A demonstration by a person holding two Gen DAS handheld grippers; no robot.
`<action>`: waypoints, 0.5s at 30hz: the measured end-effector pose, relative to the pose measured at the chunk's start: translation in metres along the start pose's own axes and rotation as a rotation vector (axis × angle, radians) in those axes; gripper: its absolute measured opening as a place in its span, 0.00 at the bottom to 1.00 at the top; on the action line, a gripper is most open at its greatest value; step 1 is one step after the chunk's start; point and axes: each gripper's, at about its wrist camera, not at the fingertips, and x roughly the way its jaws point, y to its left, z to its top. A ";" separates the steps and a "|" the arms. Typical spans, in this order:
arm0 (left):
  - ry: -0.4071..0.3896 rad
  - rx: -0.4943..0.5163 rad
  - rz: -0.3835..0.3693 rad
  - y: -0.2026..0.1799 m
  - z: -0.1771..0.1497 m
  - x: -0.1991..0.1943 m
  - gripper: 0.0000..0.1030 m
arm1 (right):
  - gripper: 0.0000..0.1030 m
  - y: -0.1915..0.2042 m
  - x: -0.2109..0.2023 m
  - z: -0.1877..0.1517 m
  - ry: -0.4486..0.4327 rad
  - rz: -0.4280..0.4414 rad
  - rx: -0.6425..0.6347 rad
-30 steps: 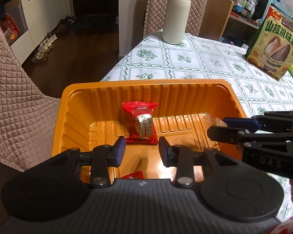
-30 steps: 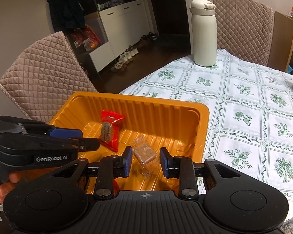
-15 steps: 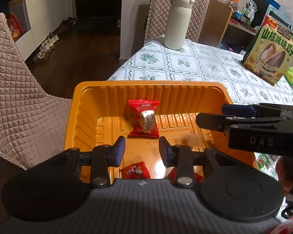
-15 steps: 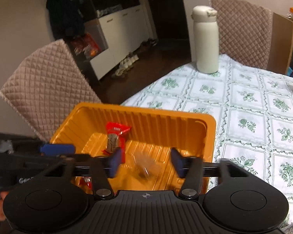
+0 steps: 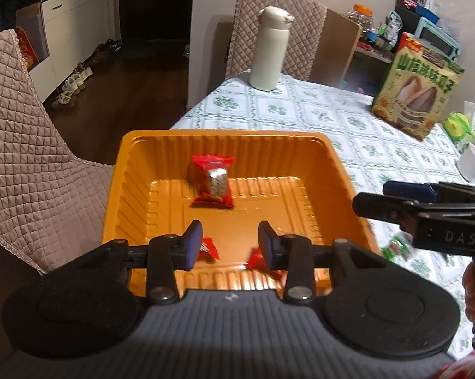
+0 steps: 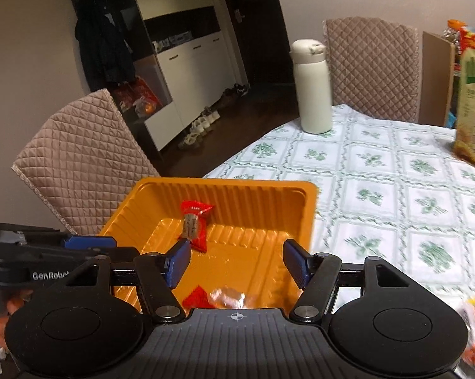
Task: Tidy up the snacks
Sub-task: 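Move both open tools back toward the remaining snacks on the table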
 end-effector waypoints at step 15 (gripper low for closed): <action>0.010 0.039 -0.079 -0.078 -0.052 -0.042 0.34 | 0.63 -0.044 -0.100 -0.053 -0.016 -0.047 0.085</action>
